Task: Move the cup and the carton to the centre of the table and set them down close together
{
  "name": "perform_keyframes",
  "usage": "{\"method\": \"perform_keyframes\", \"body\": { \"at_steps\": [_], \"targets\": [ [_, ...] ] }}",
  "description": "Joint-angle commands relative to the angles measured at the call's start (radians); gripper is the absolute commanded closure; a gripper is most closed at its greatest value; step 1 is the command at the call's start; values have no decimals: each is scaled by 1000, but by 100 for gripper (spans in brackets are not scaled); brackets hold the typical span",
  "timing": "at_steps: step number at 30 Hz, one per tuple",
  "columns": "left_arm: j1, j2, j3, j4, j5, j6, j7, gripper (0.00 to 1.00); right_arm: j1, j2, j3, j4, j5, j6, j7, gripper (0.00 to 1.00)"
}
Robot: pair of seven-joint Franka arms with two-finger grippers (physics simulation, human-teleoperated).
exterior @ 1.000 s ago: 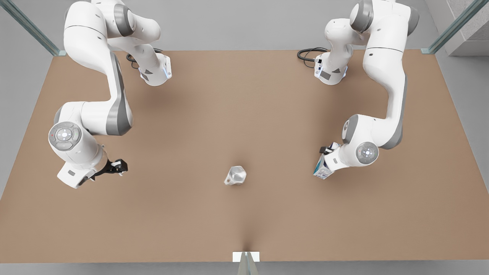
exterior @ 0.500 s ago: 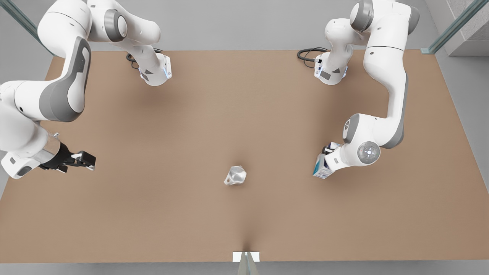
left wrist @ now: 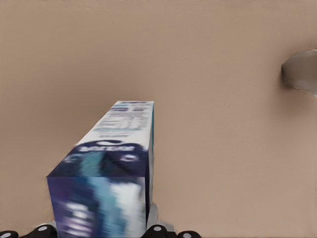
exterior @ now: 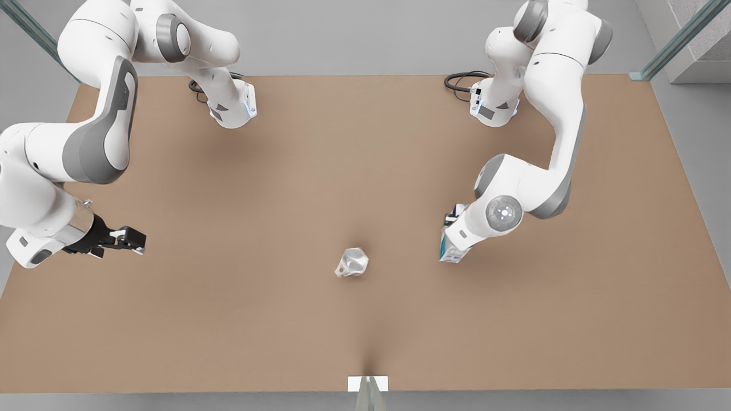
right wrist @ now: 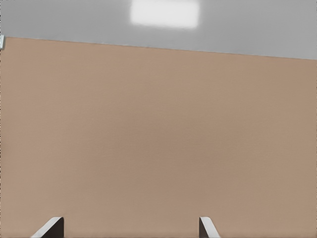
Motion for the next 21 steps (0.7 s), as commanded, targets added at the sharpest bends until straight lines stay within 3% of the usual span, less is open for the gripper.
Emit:
{"method": "perform_keyframes", "body": {
  "at_steps": [1, 4, 6, 11, 15, 21],
  "targets": [
    [-5, 0, 0, 1, -7, 0, -5, 34, -1, 1, 0, 0, 1, 0, 0, 0],
    [-39, 9, -3, 16, -10, -2, -107, 34, -1, 1, 0, 0, -1, 2, 0, 0],
    [-39, 28, -66, 99, -18, -63, -221, 38, -1, 7, 0, 0, -1, 2, 0, 0],
    [-47, 20, -148, 123, -35, -72, -376, 38, 1, 10, -2, 2, -1, 2, 0, 0],
    [-104, 33, -148, 120, -38, -71, -520, 38, -1, 10, -3, 3, -1, 2, 2, 0],
    [-105, 75, -148, 119, -236, -51, -796, 38, 1, 13, -2, 2, -16, 2, 2, 0]
  ]
}}
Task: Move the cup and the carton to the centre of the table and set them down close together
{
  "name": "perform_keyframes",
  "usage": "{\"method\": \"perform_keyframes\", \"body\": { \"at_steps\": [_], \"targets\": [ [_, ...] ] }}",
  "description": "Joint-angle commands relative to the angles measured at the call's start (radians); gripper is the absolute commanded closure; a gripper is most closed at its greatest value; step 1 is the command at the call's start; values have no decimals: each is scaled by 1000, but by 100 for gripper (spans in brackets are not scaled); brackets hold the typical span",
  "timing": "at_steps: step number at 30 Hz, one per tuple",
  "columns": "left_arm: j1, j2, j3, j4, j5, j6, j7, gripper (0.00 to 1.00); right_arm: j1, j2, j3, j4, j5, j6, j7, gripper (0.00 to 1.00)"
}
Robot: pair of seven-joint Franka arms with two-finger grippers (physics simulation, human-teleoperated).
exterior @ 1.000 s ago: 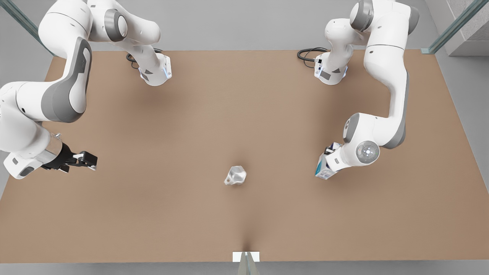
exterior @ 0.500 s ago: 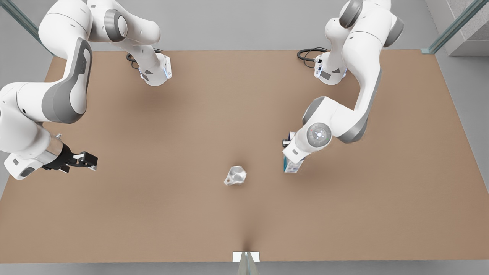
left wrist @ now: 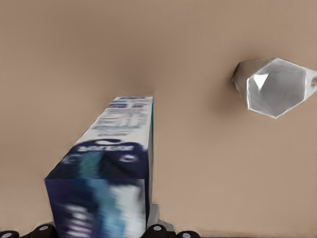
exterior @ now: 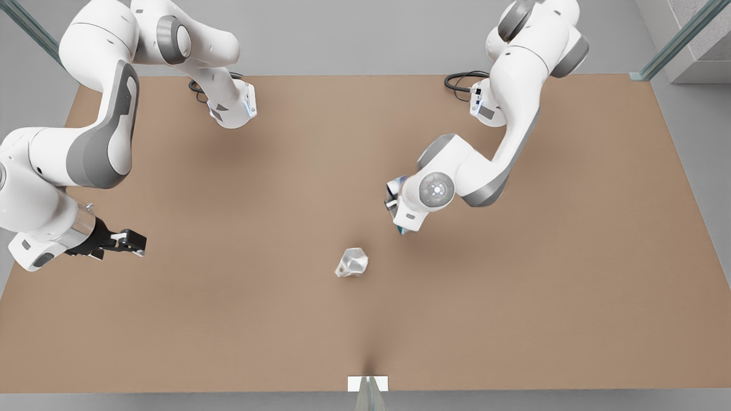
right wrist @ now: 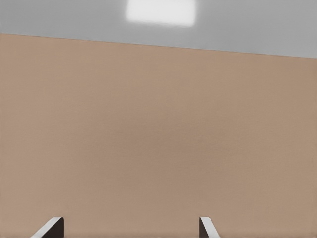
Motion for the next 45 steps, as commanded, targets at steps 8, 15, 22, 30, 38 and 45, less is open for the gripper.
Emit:
{"method": "perform_keyframes", "body": {
  "at_steps": [8, 15, 22, 30, 38, 45],
  "targets": [
    [-74, 28, 0, 0, -126, 124, -254, 38, 0, 0, 0, 2, 0, 0, 0, 0],
    [-111, 51, 8, -29, -65, 252, -320, 37, -2, 1, 0, 0, 0, 0, -2, 0],
    [-166, 97, 11, -48, -40, 319, -342, 37, -5, 8, -2, 2, 0, 2, -3, 0],
    [-204, 117, 11, -48, 87, 327, -406, 35, -2, 8, -3, 2, -2, 2, 0, 0],
    [-204, 124, 9, -51, 107, 327, -403, 1, -2, 8, -3, 2, -3, 2, 0, 0],
    [-221, 124, 9, -51, 104, 327, -411, 1, -2, 8, -3, 2, -2, 2, 0, 0]
  ]
}}
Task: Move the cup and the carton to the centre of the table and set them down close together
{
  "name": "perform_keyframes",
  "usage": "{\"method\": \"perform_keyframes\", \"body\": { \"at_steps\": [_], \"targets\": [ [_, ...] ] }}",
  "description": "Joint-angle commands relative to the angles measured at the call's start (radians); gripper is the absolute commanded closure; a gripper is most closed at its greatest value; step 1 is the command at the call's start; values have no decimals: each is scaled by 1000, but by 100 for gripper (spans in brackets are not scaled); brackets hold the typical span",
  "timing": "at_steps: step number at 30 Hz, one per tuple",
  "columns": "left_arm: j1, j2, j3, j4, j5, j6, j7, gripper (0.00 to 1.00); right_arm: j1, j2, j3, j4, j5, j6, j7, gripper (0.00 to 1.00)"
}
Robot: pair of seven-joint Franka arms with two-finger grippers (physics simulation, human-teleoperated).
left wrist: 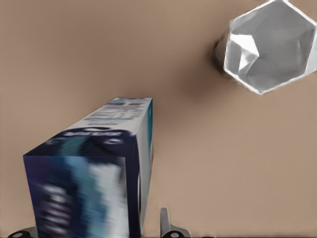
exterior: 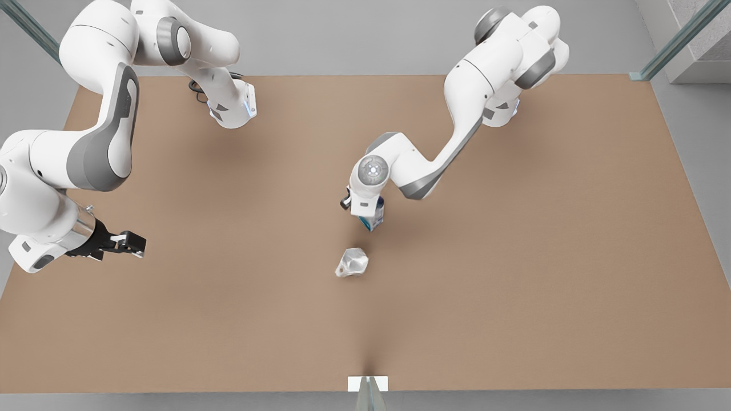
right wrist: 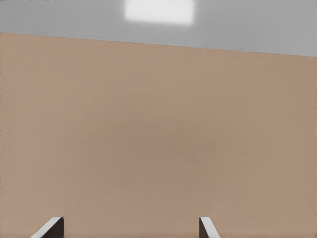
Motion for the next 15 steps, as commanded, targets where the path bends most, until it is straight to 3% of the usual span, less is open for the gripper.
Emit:
{"method": "perform_keyframes", "body": {
  "at_steps": [1, 15],
  "targets": [
    [0, -1, 1, 0, 0, 0, 0, 1, 0, 0, 0, 0, 0, 0, 0, 0],
    [-34, 7, -1, 0, -3, -20, -6, 0, 0, 4, 0, 0, 0, 0, 0, 0]
  ]
}}
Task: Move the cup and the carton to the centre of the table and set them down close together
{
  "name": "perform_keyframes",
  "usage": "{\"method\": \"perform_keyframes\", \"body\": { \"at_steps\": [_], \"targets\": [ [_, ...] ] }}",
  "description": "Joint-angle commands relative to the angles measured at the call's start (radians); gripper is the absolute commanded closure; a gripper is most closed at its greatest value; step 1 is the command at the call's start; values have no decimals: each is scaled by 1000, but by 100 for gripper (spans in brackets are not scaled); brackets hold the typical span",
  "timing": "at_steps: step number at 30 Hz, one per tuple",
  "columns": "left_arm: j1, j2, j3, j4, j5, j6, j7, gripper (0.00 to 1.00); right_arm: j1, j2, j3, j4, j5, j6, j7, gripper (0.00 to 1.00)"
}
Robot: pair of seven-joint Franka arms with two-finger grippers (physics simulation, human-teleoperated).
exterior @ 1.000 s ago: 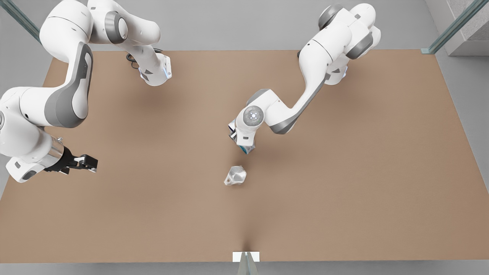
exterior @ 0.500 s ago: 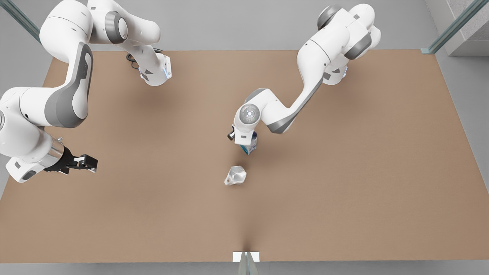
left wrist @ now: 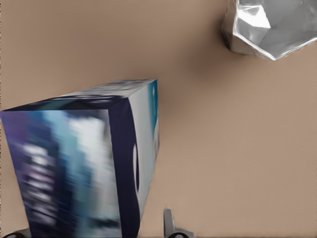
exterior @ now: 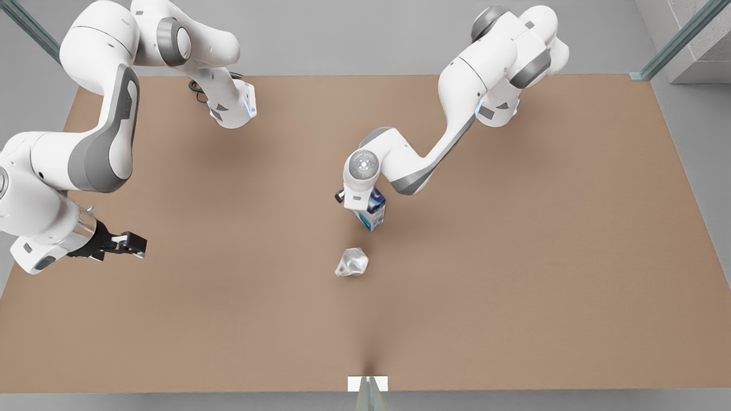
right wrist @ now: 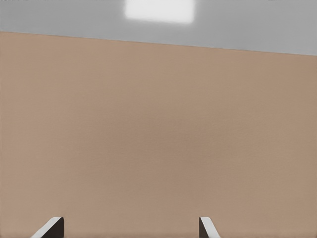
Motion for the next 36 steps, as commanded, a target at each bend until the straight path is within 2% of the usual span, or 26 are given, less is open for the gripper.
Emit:
{"method": "perform_keyframes", "body": {
  "at_steps": [1, 18, 24, 26, 27, 29, 30, 31, 33, 36],
  "targets": [
    [0, -1, 0, 0, -2, 0, 0, 0, -1, 0, 1, 0, 0, 0, 0, 0],
    [-5, -38, -8, 15, -37, -52, 5, 0, -1, 0, 0, 0, -2, 0, 0, 0],
    [-5, -107, -8, 22, -23, -92, 35, 0, -1, 0, 0, 0, -2, 0, 0, 0],
    [18, -182, 3, 20, -25, -164, 276, 0, -1, 0, 0, 0, 0, 0, 0, 0],
    [63, -239, 31, 12, -23, -223, 544, 0, -1, 0, 0, 0, 0, 0, -2, 0],
    [259, -323, 40, 11, -14, -348, 981, 0, -3, 0, 0, 0, 0, 0, -2, 0],
    [330, -380, 78, 9, 99, -382, 1090, 0, -3, 0, 0, 0, -2, 0, -2, 0],
    [331, -414, 231, 15, 110, -387, 1321, 0, -4, 0, 0, 0, 0, 0, -2, 0],
    [334, -467, 409, 15, 44, -402, 1350, 0, -4, 1, 0, 0, -2, 0, -3, 0],
    [337, -474, 514, 23, 37, -428, 1549, 0, -6, 0, -2, 0, 0, 0, -3, 0]
  ]
}}
